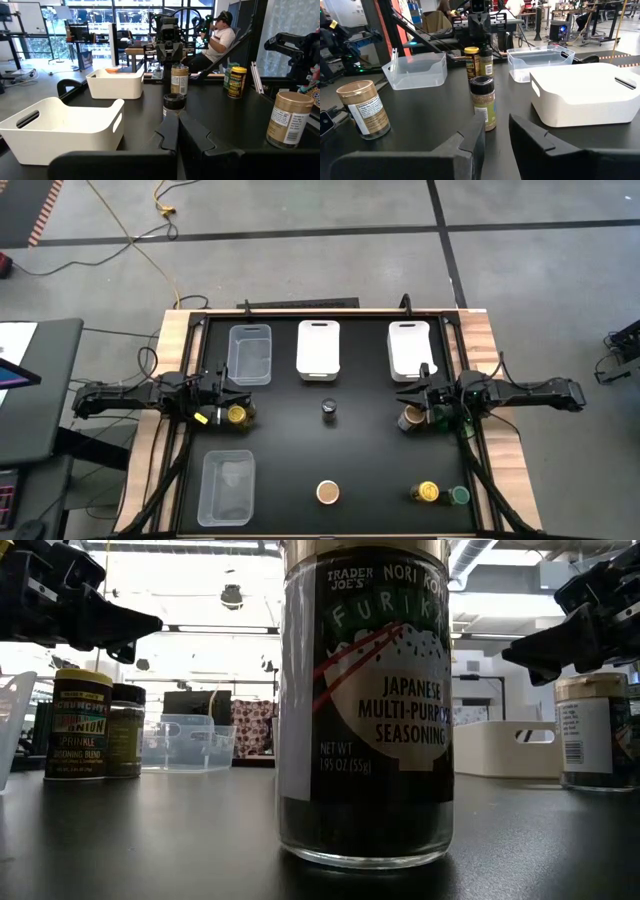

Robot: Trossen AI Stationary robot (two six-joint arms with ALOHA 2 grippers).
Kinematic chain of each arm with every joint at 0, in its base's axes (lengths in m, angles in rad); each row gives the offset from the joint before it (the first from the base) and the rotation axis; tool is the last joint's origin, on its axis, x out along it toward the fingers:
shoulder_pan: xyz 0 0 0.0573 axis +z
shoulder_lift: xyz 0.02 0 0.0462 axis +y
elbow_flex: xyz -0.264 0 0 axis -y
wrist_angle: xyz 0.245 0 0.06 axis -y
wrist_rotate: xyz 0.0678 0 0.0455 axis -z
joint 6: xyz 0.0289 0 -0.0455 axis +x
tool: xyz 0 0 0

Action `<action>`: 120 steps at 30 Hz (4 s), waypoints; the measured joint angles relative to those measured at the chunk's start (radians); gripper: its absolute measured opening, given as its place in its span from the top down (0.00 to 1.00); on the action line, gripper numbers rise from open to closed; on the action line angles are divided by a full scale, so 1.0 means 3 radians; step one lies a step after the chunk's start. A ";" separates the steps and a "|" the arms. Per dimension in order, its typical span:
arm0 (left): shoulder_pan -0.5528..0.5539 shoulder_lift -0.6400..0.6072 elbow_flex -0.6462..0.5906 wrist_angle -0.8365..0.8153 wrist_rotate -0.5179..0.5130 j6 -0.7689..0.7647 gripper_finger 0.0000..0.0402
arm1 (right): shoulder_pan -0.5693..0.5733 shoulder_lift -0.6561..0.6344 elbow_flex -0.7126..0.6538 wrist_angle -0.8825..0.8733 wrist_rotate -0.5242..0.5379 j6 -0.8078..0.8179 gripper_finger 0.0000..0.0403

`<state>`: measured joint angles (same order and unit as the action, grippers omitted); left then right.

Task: Sort spices by type

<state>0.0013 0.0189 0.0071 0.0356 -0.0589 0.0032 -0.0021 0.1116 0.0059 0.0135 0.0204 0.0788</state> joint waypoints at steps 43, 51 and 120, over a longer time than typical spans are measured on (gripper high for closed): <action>0.0000 -0.0001 0.0000 -0.0001 0.0001 0.0000 1.00 | -0.0003 0.0018 0.1668 -0.1573 0.0020 -0.0181 0.71; 0.0000 -0.0001 0.0000 -0.0001 0.0001 0.0000 1.00 | -0.0003 0.0487 0.2646 -0.2795 0.0191 -0.0206 0.71; 0.0001 0.0000 0.0000 -0.0001 0.0001 0.0000 1.00 | 0.0133 0.2567 0.3458 -0.4148 0.0190 -0.0905 0.05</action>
<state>0.0016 0.0189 0.0071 0.0353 -0.0586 0.0032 0.0377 0.8816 1.0433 -1.2309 0.0773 -0.1928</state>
